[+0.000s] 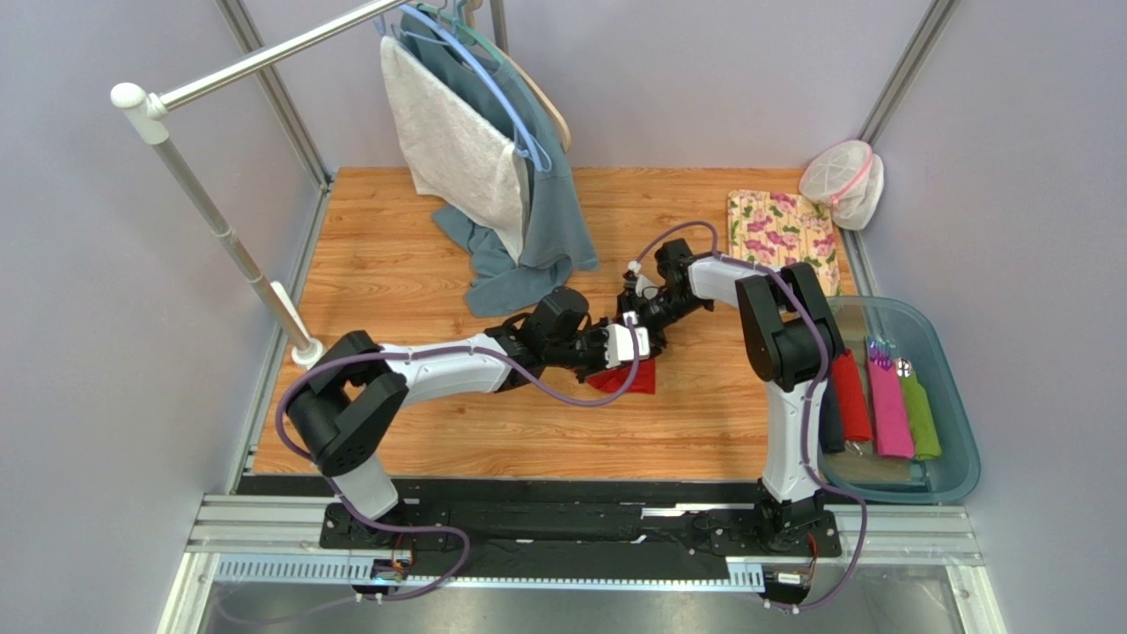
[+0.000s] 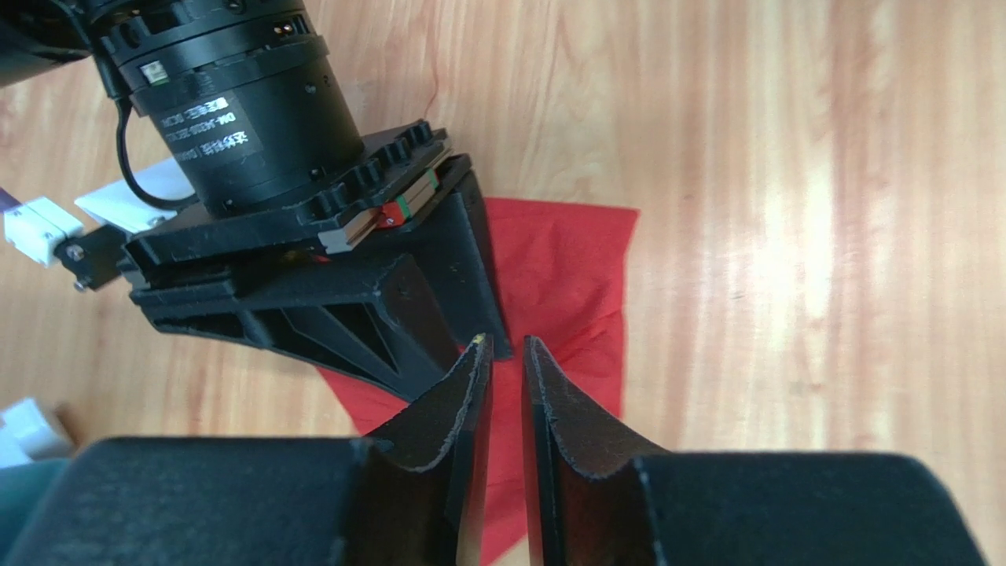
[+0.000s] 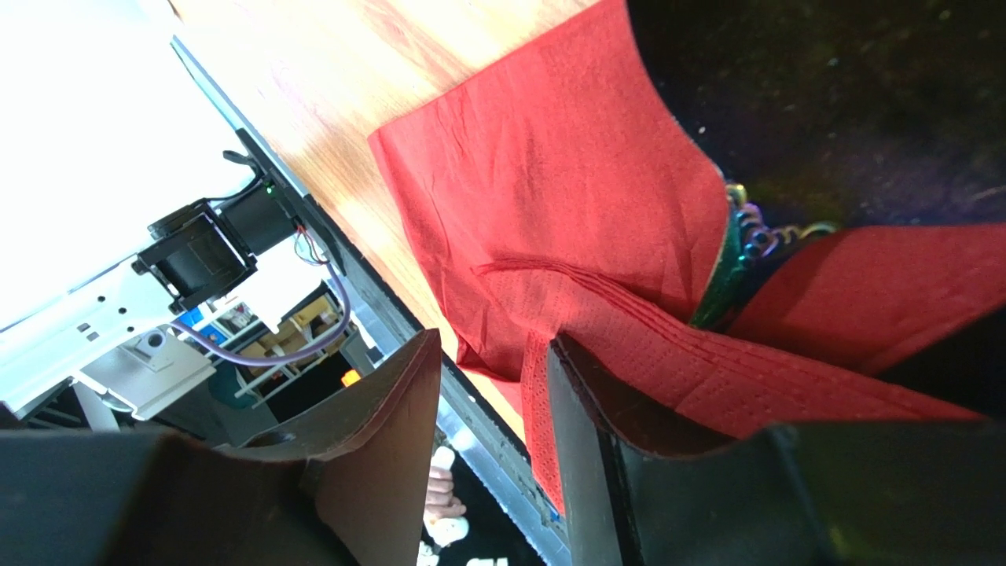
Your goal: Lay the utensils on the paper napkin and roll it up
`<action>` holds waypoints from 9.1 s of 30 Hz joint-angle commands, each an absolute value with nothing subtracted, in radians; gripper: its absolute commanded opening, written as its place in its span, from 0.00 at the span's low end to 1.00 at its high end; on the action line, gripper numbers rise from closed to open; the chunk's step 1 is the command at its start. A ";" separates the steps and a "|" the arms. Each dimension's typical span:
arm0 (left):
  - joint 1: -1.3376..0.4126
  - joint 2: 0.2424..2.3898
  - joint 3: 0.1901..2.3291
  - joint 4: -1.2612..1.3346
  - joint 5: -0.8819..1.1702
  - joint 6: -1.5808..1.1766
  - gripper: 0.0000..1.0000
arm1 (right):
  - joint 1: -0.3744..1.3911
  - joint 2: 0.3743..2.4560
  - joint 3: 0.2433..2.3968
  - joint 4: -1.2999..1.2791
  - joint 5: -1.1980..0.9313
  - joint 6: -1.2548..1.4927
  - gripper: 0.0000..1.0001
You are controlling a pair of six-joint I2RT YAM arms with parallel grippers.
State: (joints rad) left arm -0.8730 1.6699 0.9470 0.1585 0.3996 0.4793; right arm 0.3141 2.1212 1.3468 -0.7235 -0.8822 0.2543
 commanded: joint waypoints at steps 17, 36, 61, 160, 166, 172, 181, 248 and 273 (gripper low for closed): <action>-0.926 1.864 1.124 0.042 0.314 0.765 0.24 | 0.319 2.166 1.364 -0.742 -0.845 0.268 0.42; -0.980 1.968 1.227 -0.270 0.224 0.851 0.21 | 0.319 2.036 1.333 -0.782 -0.882 0.252 0.43; -0.983 1.924 1.126 -0.249 0.299 0.873 0.19 | 0.290 1.960 1.344 -0.753 -0.753 0.186 0.07; -0.644 2.112 1.344 -0.250 0.568 -0.442 0.12 | 0.252 1.858 1.327 -0.683 -0.393 0.423 0.02; -0.644 2.114 1.347 -0.248 0.569 -0.442 0.12 | 0.291 1.871 1.331 -0.673 -0.377 0.402 0.00; -0.644 2.115 1.348 -0.250 0.568 -0.442 0.12 | 0.324 1.907 1.338 -0.654 -0.357 0.407 0.00; -0.644 2.111 1.342 -0.245 0.565 -0.439 0.12 | 0.357 1.965 1.345 -0.631 -0.319 0.399 0.00; -0.664 2.068 1.295 -0.006 0.581 -0.607 0.30 | 0.345 2.077 1.322 -0.632 -0.290 0.365 0.00; -0.677 2.151 1.247 0.107 0.571 -0.726 0.21 | 0.341 2.059 1.331 -0.597 -0.376 0.311 0.00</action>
State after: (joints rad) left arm -0.6842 2.1166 1.2404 0.1425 0.5922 -0.7200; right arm 0.3370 2.0228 1.3548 -0.6361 -0.4374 0.3500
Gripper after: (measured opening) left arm 0.233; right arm 0.006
